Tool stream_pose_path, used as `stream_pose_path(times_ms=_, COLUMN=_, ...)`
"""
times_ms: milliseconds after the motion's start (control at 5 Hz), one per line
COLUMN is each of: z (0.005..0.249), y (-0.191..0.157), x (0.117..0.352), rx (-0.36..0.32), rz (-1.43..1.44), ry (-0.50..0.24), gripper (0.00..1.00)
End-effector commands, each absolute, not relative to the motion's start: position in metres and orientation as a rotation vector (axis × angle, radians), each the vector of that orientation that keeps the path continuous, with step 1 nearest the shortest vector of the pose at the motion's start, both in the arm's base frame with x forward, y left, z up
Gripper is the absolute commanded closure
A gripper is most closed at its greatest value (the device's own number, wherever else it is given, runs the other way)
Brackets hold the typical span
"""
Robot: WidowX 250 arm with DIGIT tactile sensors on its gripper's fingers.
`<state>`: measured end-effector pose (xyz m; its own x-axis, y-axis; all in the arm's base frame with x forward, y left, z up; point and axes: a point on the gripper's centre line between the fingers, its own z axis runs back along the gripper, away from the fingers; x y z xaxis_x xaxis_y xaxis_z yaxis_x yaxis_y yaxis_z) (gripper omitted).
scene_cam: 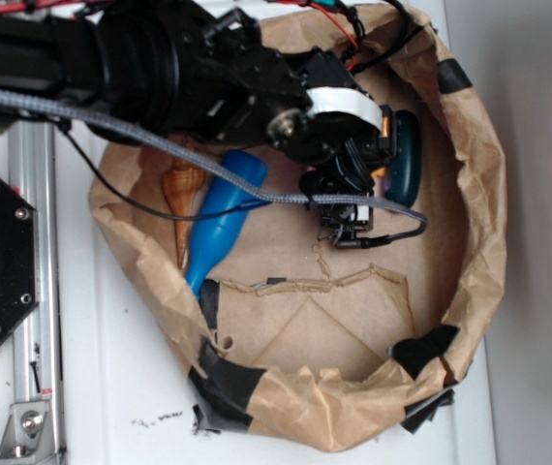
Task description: Grab the yellow duck.
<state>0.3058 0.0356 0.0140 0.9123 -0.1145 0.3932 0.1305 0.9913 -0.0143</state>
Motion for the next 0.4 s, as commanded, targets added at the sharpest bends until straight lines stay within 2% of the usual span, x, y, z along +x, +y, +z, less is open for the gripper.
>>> stream_pose_path(times_ms=0, z=0.061, y=0.037, x=0.271, rx=0.010, rz=-0.209, ry=-0.159, gripper=1.00)
stream_pose_path(times_ms=200, z=0.110, y=0.025, x=0.258, rx=0.073, rz=-0.184, ry=-0.175, gripper=1.00)
